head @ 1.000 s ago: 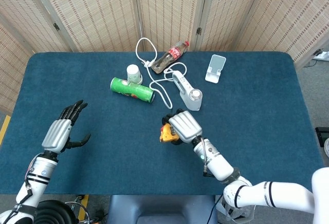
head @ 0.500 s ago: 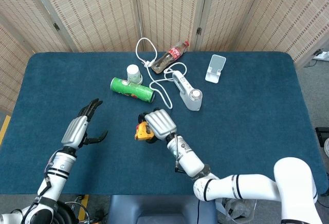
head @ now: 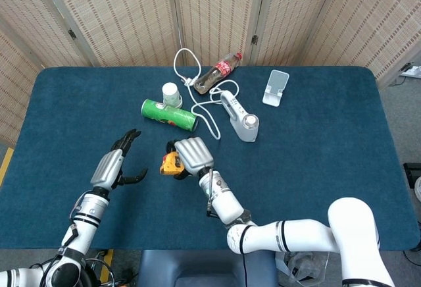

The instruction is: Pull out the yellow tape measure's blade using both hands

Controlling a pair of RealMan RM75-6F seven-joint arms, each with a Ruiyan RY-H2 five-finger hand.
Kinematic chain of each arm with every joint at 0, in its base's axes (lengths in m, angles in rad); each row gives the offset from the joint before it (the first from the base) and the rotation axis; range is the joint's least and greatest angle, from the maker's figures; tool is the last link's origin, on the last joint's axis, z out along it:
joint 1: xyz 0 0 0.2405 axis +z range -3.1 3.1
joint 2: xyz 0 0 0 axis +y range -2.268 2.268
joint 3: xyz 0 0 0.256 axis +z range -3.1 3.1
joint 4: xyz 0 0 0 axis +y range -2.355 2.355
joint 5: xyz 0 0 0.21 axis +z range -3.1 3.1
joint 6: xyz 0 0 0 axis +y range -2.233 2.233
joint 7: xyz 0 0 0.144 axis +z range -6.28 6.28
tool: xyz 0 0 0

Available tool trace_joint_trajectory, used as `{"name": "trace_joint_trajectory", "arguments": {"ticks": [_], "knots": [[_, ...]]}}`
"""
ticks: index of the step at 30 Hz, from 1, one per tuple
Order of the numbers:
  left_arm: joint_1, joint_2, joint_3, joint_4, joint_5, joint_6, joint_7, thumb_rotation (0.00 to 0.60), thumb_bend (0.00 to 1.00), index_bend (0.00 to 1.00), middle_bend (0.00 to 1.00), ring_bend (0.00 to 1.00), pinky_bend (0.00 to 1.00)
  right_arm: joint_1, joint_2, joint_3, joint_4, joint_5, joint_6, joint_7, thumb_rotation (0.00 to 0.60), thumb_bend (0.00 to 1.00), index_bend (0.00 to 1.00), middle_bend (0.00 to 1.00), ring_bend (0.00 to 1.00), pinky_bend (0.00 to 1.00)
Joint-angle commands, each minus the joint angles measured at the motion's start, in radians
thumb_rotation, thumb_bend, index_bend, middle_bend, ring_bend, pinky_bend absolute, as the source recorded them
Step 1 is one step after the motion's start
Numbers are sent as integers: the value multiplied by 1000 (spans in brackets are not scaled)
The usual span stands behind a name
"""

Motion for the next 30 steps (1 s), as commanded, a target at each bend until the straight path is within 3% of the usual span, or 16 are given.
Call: {"name": "trace_joint_trajectory", "arguments": {"ticks": [1,18,30], "knots": [[-4,-7,3,1,-7,2,4,600,386,0,0,0,0,19,-11,6,19,22,10,-10,600,157,648,574,533,278],[-51,-80,1,18,-63,26,65,600,386,0,0,0,0,88,-91,22,144,42,20,9,600,156,648,575,541,278],[-73,-110,3,30,-96,37,104,600,385,0,0,0,0,93,-104,20,166,29,12,31,600,156,648,574,539,278]]}}
